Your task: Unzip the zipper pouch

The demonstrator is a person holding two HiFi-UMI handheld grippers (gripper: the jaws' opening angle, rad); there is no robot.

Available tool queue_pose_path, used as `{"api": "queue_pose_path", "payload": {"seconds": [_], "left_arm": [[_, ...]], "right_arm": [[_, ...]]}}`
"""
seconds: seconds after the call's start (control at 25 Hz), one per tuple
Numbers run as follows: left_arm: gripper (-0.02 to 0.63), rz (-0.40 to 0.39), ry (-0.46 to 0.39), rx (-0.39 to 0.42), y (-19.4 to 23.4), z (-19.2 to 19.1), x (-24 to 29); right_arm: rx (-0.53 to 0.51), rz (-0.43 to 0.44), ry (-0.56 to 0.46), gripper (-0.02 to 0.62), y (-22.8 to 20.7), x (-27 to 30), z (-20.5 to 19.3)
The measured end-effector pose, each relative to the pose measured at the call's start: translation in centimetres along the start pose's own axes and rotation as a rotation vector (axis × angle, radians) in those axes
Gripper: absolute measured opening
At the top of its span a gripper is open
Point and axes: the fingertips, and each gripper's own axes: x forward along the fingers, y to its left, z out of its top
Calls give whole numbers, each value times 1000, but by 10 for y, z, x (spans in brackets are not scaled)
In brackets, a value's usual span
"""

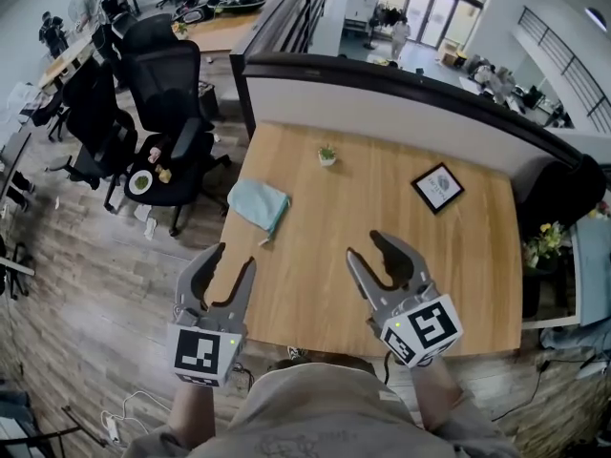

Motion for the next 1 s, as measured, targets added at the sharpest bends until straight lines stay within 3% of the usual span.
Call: {"api": "queue_pose_path", "payload": {"seconds": [0.36, 0.64, 1.0], "left_arm": [[184, 49, 39, 6, 6, -14, 32], [184, 101, 30, -2, 30, -20, 68], [184, 119, 91, -7, 58, -65, 119]], "right_arm": [[141, 84, 70, 167, -38, 45, -18], [135, 175, 163, 167, -62, 120, -28], [175, 263, 373, 167, -86, 250, -115]]}}
